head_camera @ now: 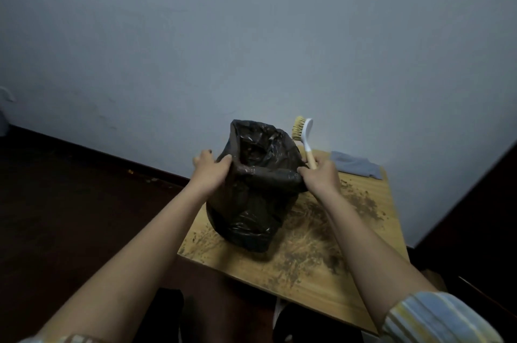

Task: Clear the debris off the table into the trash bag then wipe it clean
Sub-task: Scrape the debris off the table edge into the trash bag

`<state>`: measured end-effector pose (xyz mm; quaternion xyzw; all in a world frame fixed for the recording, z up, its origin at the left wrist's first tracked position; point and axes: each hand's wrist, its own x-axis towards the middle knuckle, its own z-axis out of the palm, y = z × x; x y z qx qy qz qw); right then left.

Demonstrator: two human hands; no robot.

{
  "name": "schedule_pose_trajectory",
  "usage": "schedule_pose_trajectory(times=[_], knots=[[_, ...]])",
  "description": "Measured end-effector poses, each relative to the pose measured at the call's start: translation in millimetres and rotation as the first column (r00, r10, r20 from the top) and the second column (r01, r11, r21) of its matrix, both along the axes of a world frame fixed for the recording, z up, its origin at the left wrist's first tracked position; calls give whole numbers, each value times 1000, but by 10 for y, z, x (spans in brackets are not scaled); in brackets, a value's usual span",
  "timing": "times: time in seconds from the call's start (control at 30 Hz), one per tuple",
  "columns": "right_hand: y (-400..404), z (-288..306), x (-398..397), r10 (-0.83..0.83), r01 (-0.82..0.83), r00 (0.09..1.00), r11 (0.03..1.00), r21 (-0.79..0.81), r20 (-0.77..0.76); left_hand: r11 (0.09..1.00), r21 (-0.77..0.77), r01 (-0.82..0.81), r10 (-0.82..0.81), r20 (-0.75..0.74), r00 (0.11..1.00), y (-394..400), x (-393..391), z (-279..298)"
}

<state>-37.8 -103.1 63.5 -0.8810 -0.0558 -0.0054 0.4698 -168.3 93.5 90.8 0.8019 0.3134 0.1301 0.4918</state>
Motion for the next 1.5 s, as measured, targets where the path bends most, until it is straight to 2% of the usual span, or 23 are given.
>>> schedule_pose_trajectory(times=[0.03,0.1,0.17,0.27,0.43,0.6,0.7,1.0,1.13,1.2,1.37,1.5], knots=[[8,-12,-14,7,-7,1000,1000,7,7,997,-77,-16,11,-61,998,29,43,-19],[50,-11,-34,28,-28,999,999,16,27,985,-171,17,-32,-82,996,68,107,-28],[144,17,-63,31,-32,998,999,23,54,987,-154,41,-49,-48,998,114,159,10],[370,52,-125,44,-45,994,999,5,95,1000,-15,16,-17,-65,998,232,194,119],[754,85,-192,68,-60,984,997,-56,164,958,286,8,58,-219,974,561,200,188],[1197,104,-254,114,-95,968,991,-93,222,877,481,-16,127,-200,971,927,197,193],[1526,117,-225,134,-111,964,988,-110,231,839,543,-26,160,-201,966,1233,213,162],[2395,11,-187,235,-215,951,970,-118,202,796,604,-27,178,-190,965,2050,183,1],[2585,-156,-166,294,-273,947,949,-160,130,757,652,-42,218,-192,957,2391,88,-205],[2572,-260,-149,304,-280,949,936,-212,87,727,686,-31,225,-195,955,2508,27,-358],[2413,-625,-92,340,-345,938,886,-310,-72,731,682,13,236,-271,933,2651,-87,-935],[2092,-897,-165,326,-340,940,874,-346,-101,779,625,46,210,-329,921,2553,-117,-1457]])
